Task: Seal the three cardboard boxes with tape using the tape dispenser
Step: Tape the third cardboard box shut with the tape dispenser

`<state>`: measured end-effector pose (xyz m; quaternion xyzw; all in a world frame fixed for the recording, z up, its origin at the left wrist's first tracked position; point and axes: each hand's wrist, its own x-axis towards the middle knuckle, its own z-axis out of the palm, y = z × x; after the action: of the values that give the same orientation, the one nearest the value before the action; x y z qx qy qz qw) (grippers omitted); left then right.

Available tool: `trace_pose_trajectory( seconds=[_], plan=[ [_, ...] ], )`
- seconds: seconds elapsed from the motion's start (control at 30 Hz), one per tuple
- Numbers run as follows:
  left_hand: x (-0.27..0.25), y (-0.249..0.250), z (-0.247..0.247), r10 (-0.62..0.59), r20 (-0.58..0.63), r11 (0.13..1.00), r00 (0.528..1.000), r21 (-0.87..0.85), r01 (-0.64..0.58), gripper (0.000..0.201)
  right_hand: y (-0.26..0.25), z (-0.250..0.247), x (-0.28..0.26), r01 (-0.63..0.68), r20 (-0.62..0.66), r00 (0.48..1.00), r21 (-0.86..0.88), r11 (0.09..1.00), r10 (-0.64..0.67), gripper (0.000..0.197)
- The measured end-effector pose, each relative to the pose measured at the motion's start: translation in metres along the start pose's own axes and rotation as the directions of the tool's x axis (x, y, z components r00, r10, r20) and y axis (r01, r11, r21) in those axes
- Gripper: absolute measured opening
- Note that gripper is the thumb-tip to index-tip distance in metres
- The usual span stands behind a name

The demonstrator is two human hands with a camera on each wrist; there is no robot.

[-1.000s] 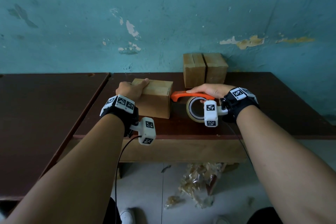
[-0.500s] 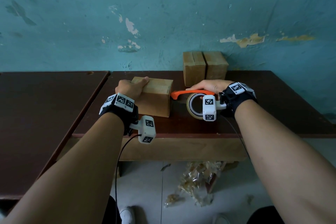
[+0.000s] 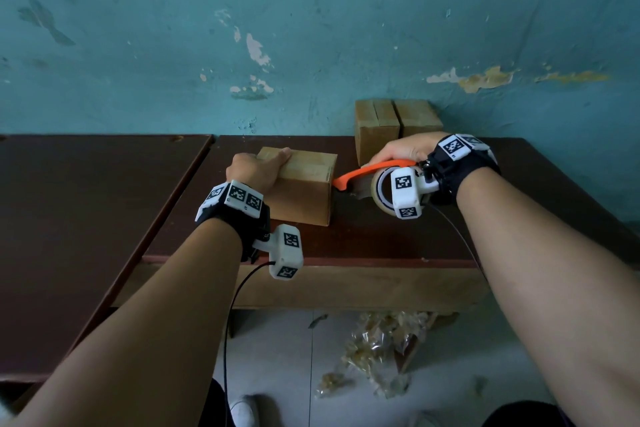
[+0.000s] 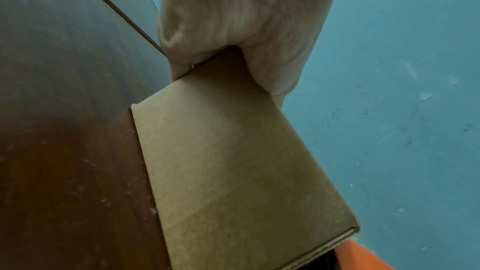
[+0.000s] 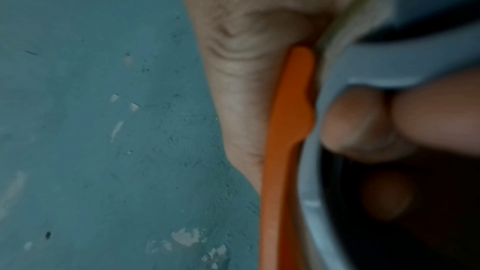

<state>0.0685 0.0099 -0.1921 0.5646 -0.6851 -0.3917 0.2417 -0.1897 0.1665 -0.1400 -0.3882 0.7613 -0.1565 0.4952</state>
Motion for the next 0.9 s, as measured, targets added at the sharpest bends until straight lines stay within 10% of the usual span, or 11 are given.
trace_pose_trajectory(
  seconds=[0.17, 0.4, 0.6, 0.73, 0.9],
  plan=[
    [-0.003, 0.0, -0.001, -0.007, 0.014, 1.0, 1.0, -0.014, 0.007, 0.076, 0.002, -0.001, 0.003, 0.03, -0.005, 1.0, -0.002, 1.0, -0.03, 0.031],
    [-0.007, 0.002, -0.003, 0.001, 0.012, 0.999, 1.0, -0.032, 0.0, 0.074, 0.029, -0.013, -0.005, -0.085, -0.057, 0.995, -0.071, 0.994, 0.081, 0.06],
    [-0.011, 0.003, -0.002, -0.006, 0.011, 0.999, 1.0, -0.05, 0.006, 0.073, 0.056, -0.016, -0.015, 0.061, -0.59, 0.805, -0.024, 0.998, -0.063, 0.066],
    [-0.014, 0.004, -0.002, -0.007, 0.002, 0.998, 1.0, -0.057, 0.007, 0.071, 0.061, -0.006, -0.01, 0.133, -0.712, 0.68, -0.115, 0.984, -0.175, 0.056],
    [-0.021, 0.007, -0.002, -0.026, 0.007, 0.998, 1.0, -0.057, 0.026, 0.073, 0.065, 0.013, -0.007, -0.011, -0.682, 0.693, -0.336, 0.942, -0.235, 0.045]
  ],
)
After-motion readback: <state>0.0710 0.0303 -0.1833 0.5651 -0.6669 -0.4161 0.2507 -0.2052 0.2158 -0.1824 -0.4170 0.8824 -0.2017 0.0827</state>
